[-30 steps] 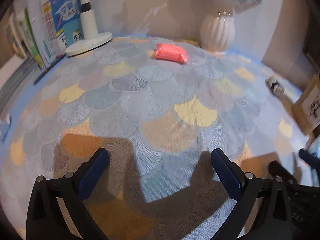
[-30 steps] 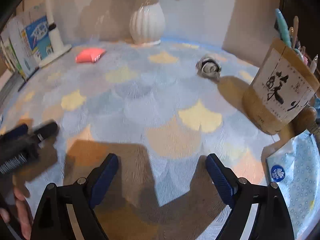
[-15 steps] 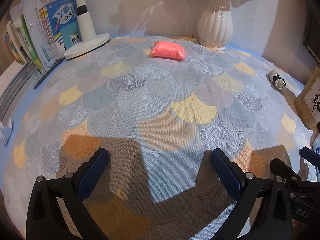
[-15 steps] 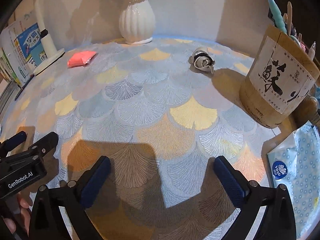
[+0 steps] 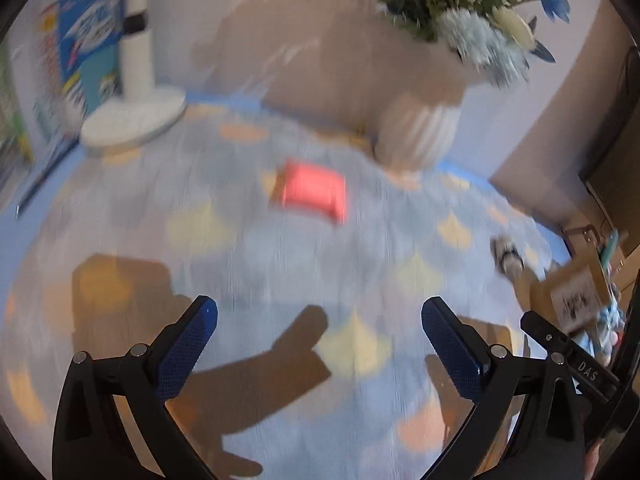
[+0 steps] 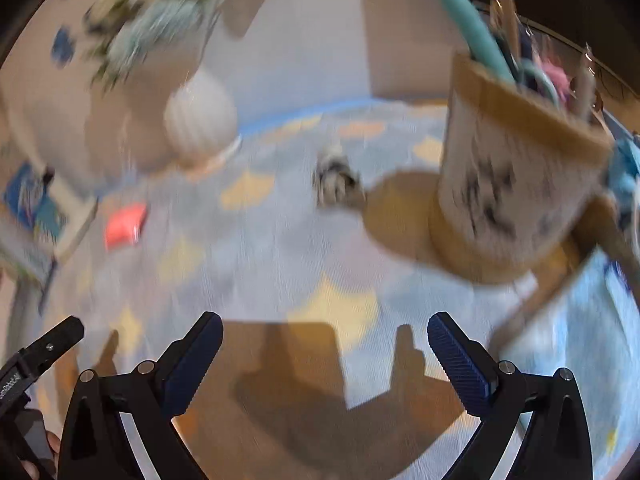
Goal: Organize soft objects
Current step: 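Grasp the pink bag with the left gripper while the right gripper grasps the small white plush, then carry the pink bag with the left gripper while the right gripper carries the white plush to the bowl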
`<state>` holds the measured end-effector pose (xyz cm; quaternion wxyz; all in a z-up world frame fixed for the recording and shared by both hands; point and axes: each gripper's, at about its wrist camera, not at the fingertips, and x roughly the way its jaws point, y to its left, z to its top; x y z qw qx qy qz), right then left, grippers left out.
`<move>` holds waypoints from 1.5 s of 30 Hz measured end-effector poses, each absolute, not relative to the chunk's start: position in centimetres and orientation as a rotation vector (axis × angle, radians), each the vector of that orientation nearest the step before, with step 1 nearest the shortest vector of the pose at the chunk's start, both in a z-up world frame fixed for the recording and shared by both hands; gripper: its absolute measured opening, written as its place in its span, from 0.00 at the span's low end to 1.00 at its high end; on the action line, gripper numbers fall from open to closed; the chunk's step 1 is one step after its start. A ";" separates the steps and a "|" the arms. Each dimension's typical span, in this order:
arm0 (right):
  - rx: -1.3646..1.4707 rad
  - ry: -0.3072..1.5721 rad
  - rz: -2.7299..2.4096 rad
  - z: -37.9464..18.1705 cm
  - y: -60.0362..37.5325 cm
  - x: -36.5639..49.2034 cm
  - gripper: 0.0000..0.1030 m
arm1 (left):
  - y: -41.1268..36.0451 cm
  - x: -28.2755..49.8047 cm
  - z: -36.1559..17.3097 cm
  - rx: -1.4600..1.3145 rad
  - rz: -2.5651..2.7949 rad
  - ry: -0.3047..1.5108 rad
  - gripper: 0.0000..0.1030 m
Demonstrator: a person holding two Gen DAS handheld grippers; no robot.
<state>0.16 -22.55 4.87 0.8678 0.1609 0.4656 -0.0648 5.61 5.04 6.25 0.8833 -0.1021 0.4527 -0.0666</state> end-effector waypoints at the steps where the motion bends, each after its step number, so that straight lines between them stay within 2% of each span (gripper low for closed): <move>1: 0.355 0.976 -0.154 4.8 -22.7 1.1 1.00 | 4.9 6.8 6.2 -0.194 -0.143 0.937 0.99; 7: 0.461 0.962 -0.349 2.0 -23.0 4.5 1.00 | 2.6 12.5 3.5 -0.113 -0.169 0.938 0.99; 13: 0.403 0.936 -0.451 1.8 -21.9 7.4 1.00 | 1.1 15.8 1.6 -0.035 -0.148 0.944 0.99; 17: 0.379 0.946 -0.512 1.6 -21.6 9.1 1.00 | 1.2 15.7 1.4 -0.006 -0.109 0.928 0.74; 19: 0.369 0.949 -0.526 1.7 -21.6 9.7 0.93 | 1.2 15.8 1.3 0.012 -0.102 0.921 0.66; 21: 0.352 0.940 -0.533 1.8 -21.5 9.9 0.76 | 1.2 15.9 1.2 0.022 -0.096 0.916 0.60; 22: 0.347 0.934 -0.535 1.8 -21.4 9.8 0.71 | 1.1 15.8 1.3 0.024 -0.100 0.909 0.57; 24: 0.332 0.925 -0.525 2.0 -21.3 9.7 0.51 | 0.9 15.5 1.3 0.040 -0.108 0.901 0.56; 27: 0.320 0.915 -0.489 2.0 -21.5 9.7 0.35 | 0.4 15.1 1.3 0.069 -0.111 0.889 0.54; 30: 0.343 0.897 -0.410 2.1 -21.8 9.1 0.30 | 0.3 14.7 1.5 0.074 -0.115 0.873 0.54; 37: 0.446 0.887 -0.133 3.0 -22.0 2.8 0.30 | -0.5 9.0 2.4 0.092 -0.168 0.824 0.53; 45: 0.241 0.876 0.193 4.8 -17.9 -5.6 0.30 | -2.0 -0.3 2.6 0.060 -0.271 0.830 0.52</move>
